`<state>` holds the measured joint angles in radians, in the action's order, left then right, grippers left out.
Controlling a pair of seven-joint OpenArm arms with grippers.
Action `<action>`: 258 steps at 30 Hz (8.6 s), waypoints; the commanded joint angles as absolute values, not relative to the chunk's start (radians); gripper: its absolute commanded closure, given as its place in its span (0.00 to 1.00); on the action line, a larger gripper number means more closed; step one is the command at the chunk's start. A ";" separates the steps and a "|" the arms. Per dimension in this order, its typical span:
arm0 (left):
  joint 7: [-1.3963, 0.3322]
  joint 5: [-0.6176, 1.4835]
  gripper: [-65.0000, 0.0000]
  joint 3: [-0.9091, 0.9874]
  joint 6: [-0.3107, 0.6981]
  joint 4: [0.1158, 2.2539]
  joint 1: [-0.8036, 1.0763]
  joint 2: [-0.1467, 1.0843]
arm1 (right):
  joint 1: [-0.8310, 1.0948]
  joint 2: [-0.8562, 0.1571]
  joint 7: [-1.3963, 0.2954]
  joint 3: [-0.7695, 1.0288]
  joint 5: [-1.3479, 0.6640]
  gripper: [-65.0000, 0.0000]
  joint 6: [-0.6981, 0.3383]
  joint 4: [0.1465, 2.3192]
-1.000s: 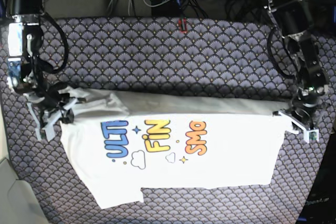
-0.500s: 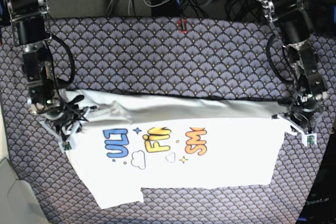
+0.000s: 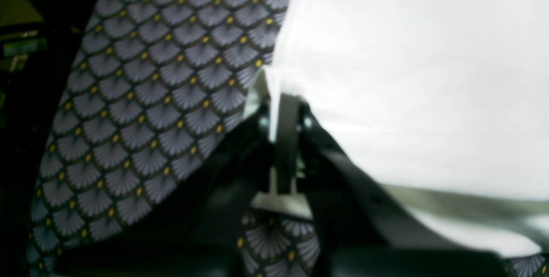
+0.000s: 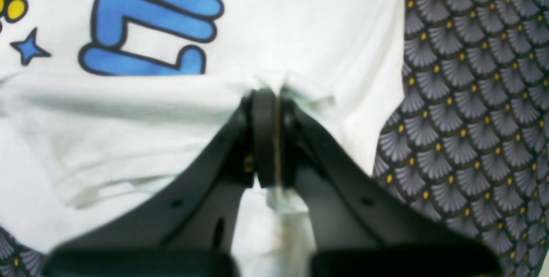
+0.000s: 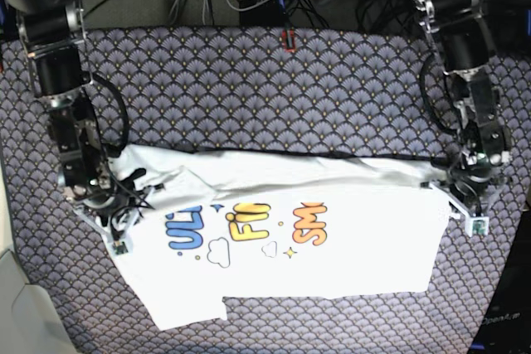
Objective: Fold the T-shirt properly
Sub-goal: 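Lift both shoulder corners and fold them toward the shirt's hem, then pull both grippers back, dragging the folded edge toward the collar side, then open both grippers and release the folded edge, then grasp the shirt's hem corners with both grippers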
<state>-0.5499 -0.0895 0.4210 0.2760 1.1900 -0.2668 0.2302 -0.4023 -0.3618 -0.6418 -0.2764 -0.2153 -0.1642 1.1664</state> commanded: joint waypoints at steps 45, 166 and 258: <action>-0.452 -0.076 0.37 0.449 0.275 1.119 -0.314 0.294 | -0.450 -0.381 -0.625 -0.260 -0.213 0.52 -0.259 1.170; -0.519 0.085 0.96 0.578 0.275 1.603 0.354 0.263 | 0.653 -0.469 -0.219 0.266 -0.211 1.00 -0.361 1.713; -0.507 -0.068 0.51 0.433 0.269 1.049 -0.387 0.295 | -0.452 -0.302 -0.463 0.219 0.130 0.48 -0.698 0.961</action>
